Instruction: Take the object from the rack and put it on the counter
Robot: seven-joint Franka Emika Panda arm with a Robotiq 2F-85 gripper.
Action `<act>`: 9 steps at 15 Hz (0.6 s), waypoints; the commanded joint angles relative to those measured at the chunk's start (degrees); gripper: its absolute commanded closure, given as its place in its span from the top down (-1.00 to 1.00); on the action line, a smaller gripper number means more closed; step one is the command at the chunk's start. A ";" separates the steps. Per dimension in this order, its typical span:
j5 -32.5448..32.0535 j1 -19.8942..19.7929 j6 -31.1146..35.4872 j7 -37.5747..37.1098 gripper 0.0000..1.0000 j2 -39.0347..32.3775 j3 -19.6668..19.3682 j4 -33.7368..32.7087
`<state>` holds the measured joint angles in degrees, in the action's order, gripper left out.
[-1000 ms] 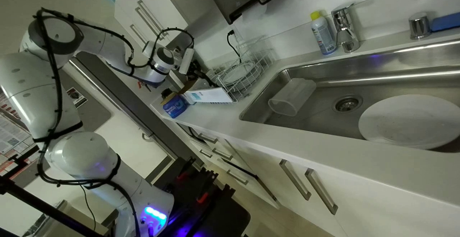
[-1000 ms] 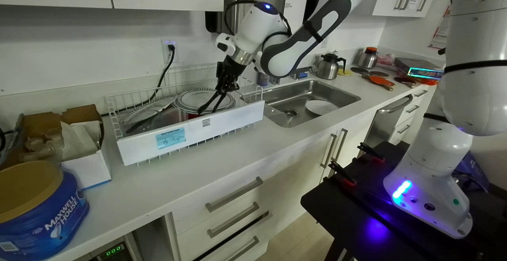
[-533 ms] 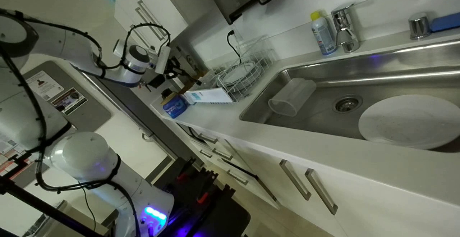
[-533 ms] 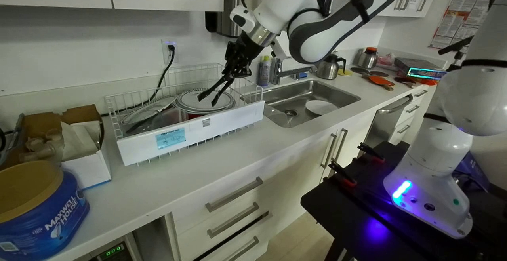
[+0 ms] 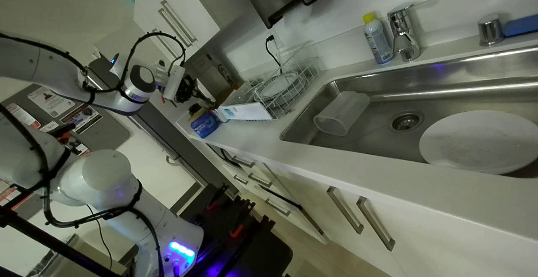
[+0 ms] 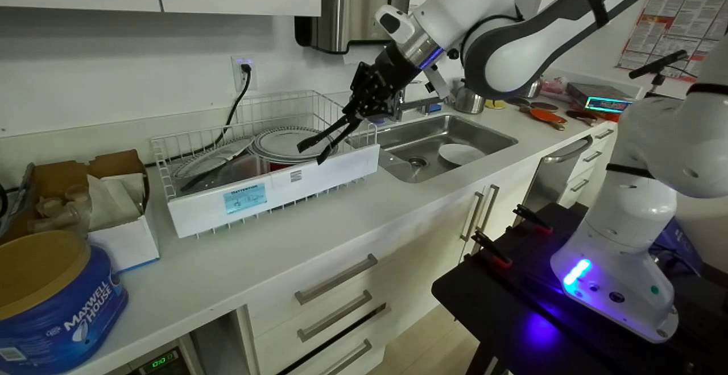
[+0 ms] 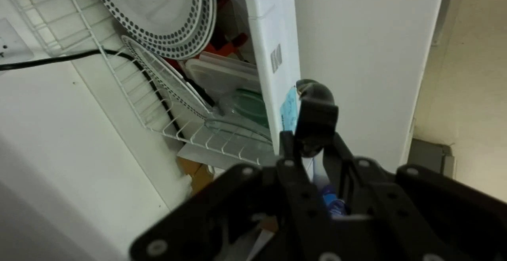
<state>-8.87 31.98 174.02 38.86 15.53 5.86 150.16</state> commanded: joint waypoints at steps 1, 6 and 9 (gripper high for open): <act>9.23 10.62 2.80 6.64 -0.89 5.45 -8.50 7.01; 11.94 15.47 5.51 8.76 -0.89 1.43 -16.74 8.51; 17.84 26.15 8.01 14.07 -0.89 -0.36 -28.38 8.75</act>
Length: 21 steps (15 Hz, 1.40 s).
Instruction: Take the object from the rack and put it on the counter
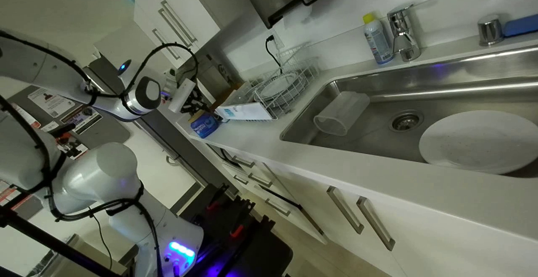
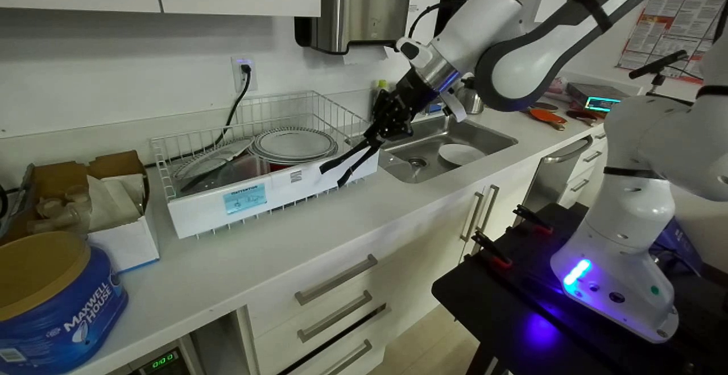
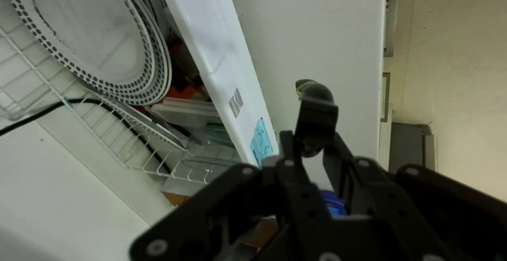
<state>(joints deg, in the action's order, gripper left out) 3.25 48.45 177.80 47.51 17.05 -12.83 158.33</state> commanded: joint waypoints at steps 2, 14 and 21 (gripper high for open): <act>9.44 18.69 4.09 9.46 -0.89 -1.01 -18.86 0.60; 13.33 55.87 3.14 19.95 -0.89 0.28 -62.34 -3.20; 11.40 78.31 3.42 19.82 -0.89 4.76 -87.04 -7.99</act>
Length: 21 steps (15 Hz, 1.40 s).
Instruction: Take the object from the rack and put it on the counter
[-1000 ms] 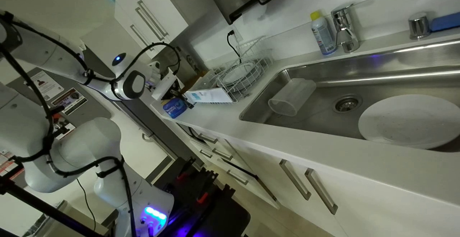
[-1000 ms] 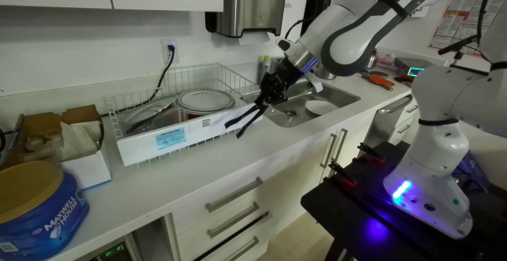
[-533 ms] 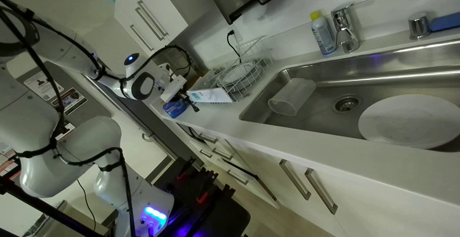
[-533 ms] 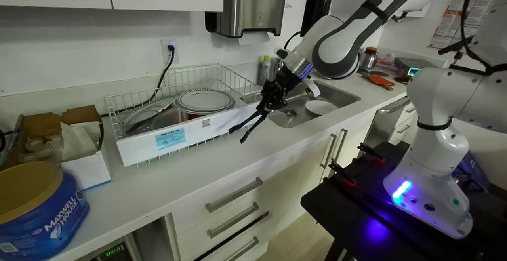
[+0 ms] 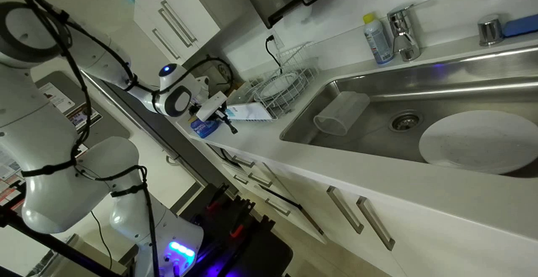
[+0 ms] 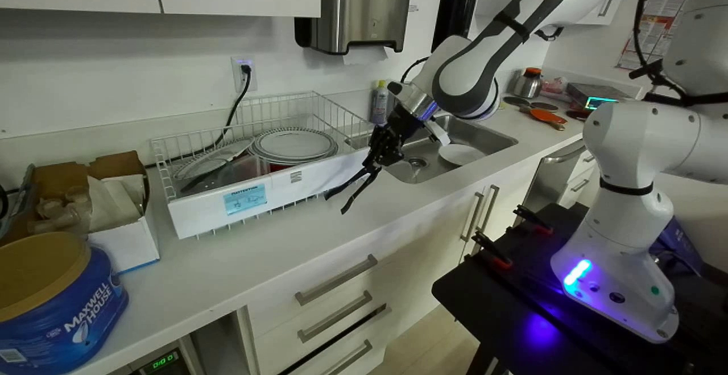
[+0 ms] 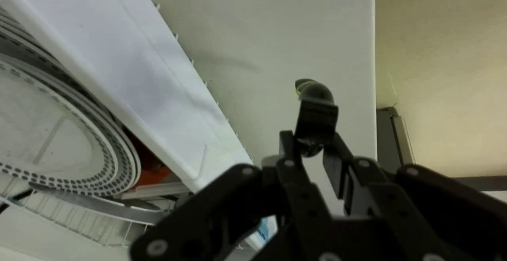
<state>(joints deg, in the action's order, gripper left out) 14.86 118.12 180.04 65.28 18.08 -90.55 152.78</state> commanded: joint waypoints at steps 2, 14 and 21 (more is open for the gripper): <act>-1.08 15.45 1.68 2.03 -0.89 6.32 -17.20 -4.52; -24.38 33.18 1.44 -12.41 -0.89 27.99 -40.34 -20.76; -30.91 32.25 2.95 -17.93 -0.05 25.13 -39.85 -17.73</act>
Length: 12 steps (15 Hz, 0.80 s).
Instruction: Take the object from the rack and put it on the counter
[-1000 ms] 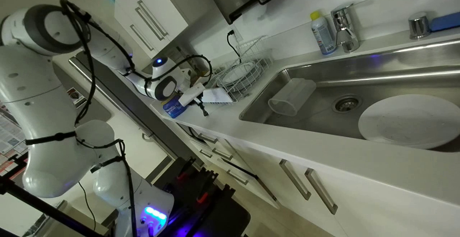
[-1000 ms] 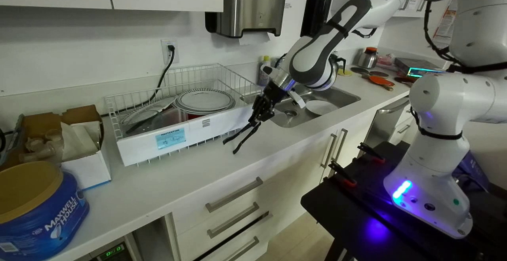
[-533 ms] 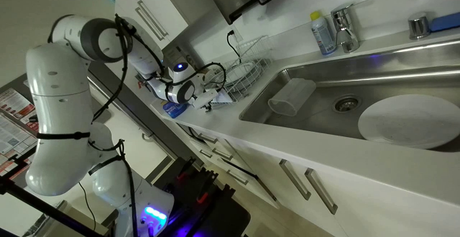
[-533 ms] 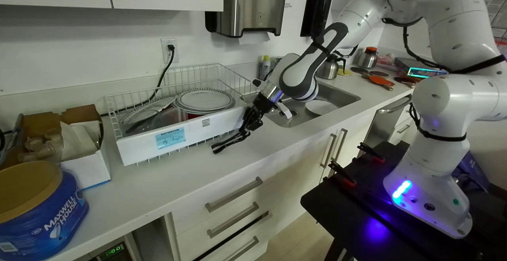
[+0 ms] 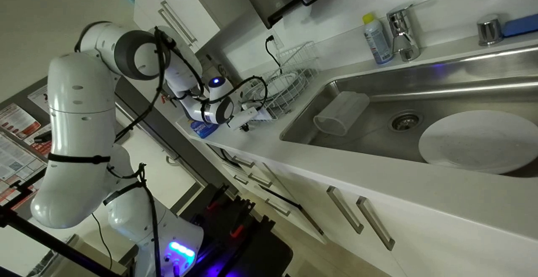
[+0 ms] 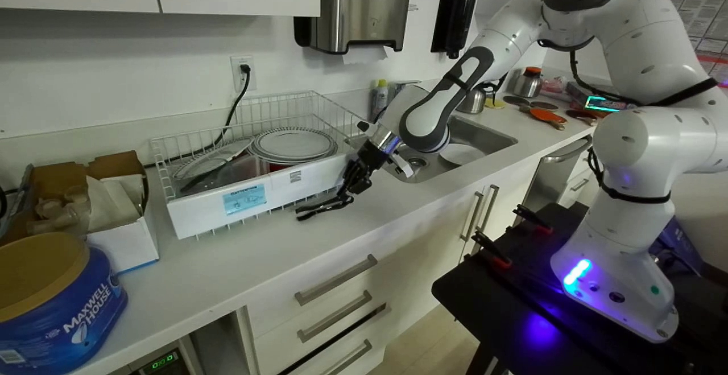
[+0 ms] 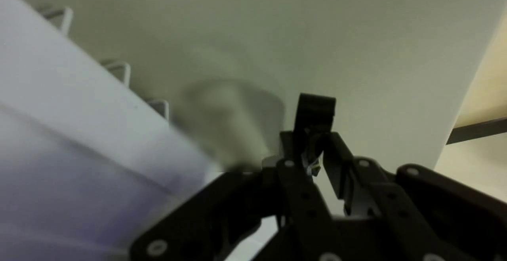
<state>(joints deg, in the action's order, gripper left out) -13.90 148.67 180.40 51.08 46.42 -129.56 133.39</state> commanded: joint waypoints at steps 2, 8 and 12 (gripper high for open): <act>-3.03 1.08 3.49 -5.36 0.11 -4.49 -0.13 2.92; -3.60 1.24 4.74 -9.68 0.98 -11.42 2.01 6.49; -3.02 -0.62 1.03 -13.55 1.00 -19.93 6.81 9.25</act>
<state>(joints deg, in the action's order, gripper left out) -17.01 148.51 183.31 42.46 35.94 -125.36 139.10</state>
